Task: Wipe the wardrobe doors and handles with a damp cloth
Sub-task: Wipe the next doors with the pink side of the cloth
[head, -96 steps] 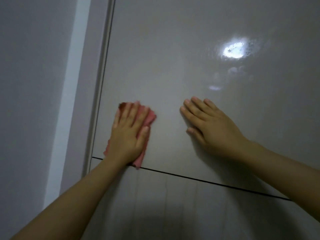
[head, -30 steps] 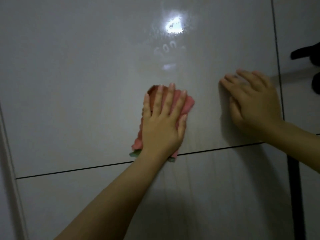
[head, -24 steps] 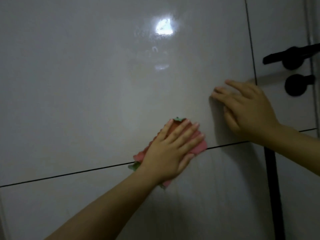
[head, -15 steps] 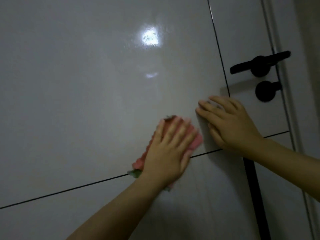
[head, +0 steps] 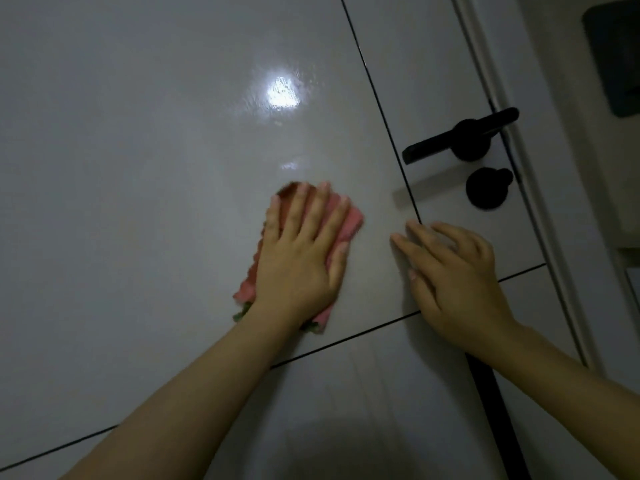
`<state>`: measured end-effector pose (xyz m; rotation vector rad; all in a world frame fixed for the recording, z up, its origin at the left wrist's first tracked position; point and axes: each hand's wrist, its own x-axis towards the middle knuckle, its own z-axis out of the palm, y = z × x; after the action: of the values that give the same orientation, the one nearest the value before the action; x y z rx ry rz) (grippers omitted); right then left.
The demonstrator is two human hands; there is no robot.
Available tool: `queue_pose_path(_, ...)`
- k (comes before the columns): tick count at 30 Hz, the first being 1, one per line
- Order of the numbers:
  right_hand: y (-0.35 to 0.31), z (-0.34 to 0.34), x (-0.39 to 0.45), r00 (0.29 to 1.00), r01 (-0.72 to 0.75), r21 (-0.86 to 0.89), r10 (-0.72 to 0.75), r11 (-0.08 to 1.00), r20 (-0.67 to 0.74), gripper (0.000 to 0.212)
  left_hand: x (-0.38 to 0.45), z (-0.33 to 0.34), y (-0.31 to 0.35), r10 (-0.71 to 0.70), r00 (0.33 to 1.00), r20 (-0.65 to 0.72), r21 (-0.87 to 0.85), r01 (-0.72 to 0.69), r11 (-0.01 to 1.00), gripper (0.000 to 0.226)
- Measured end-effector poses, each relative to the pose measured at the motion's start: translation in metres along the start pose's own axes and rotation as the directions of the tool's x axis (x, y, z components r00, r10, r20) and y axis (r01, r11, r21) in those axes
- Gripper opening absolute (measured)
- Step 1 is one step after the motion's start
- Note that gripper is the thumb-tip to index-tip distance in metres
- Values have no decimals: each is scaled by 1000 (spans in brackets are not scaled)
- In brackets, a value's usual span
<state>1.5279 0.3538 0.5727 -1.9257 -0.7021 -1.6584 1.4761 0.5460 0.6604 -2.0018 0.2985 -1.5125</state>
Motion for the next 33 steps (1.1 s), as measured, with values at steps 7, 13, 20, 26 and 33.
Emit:
queue_pose_path(7, 11, 0, -6, 997, -57, 12, 56, 998, 61, 51, 36, -7, -36, 22, 1000, -5, 41, -22, 999, 56)
queue_pose_path(13, 18, 1, -19, 976, -207, 99, 213, 973, -56, 50, 43, 8, 42, 58, 998, -34, -29, -59, 998, 56)
queue_pose_path(20, 32, -6, -69, 874, -482, 133, 486, 866, 3, 53, -11, 9, 51, 430, 894, 129, -41, -428, 903, 55)
queue_pose_path(26, 43, -14, -112, 813, -582, 142, 578, 801, 72, 53, 32, 12, 58, 93, 996, 4, 18, -93, 996, 53)
queue_pose_path(33, 46, -12, -172, 770, -638, 162, 622, 753, 144, 60, -15, 26, 128, 414, 899, 141, -51, -411, 910, 55)
